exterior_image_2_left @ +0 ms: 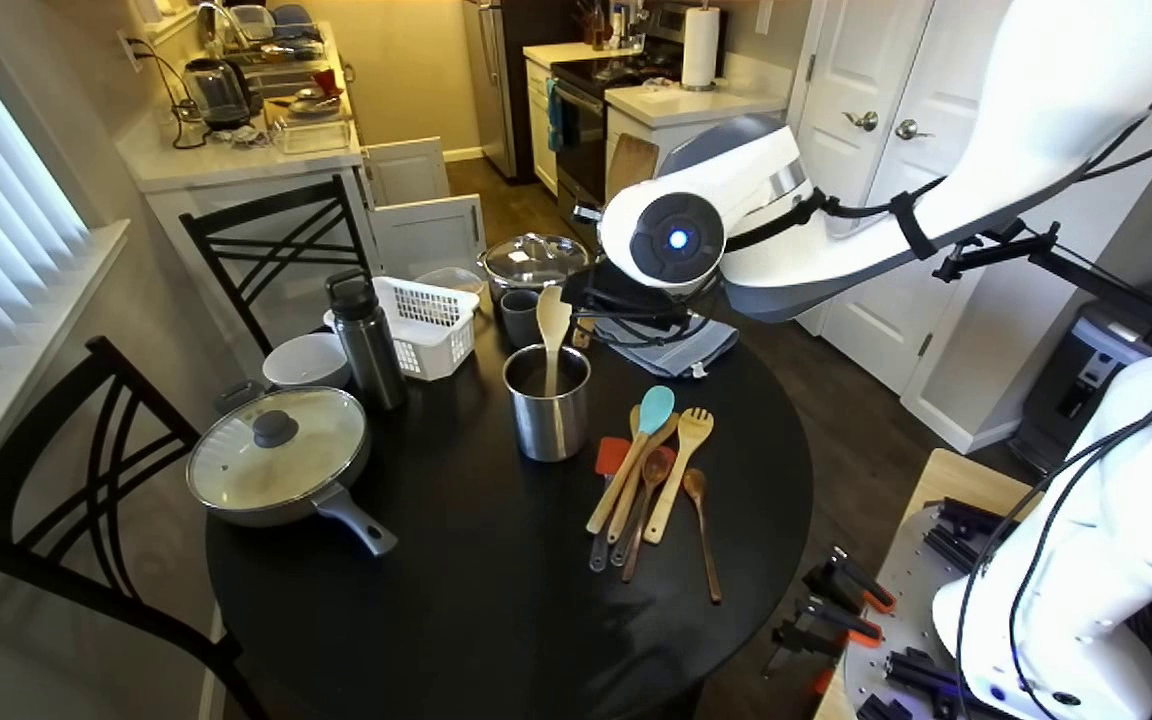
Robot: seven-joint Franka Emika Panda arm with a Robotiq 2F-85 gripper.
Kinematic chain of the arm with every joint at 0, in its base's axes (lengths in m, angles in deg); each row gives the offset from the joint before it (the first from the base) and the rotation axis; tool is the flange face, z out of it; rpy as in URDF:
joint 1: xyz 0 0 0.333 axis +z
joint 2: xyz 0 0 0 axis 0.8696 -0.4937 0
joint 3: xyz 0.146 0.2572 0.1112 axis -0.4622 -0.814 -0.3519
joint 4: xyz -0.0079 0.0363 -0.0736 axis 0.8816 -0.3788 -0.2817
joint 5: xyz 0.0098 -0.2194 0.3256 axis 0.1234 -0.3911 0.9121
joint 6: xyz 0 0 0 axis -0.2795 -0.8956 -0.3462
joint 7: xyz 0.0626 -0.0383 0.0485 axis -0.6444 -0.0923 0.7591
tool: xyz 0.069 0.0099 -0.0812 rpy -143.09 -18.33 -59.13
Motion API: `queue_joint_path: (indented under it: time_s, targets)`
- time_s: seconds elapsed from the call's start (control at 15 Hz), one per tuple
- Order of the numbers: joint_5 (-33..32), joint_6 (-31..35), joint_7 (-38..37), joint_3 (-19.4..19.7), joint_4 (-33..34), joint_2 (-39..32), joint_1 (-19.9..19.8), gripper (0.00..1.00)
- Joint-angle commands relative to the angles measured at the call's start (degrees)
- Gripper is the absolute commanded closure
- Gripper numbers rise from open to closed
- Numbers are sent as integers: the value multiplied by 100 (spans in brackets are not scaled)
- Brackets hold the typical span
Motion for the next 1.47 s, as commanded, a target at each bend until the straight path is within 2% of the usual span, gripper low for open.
queue_joint_path:
  time_s: [0.0, 0.33, 0.4, 0.8, 0.87, 1.0, 1.33, 1.4]
  targets:
    - [-804, -738, -835, -42, 363, -618, 261, 91]
    - [-1159, -1347, -1510, -31, 584, -1377, 567, 91]
    - [-1027, -1399, -1240, -33, 779, -1438, 604, 91]
    - [-1008, -1498, -1258, -18, 1055, -1869, 687, 91]
    - [-987, -1513, -1258, -19, 1042, -1921, 692, 41]
    - [-983, -1504, -1258, -19, 1042, -1988, 692, 35]
    - [-956, -1469, -1258, -13, 1003, -2062, 674, 4]
    - [-939, -1447, -1258, -10, 983, -2060, 665, 2]
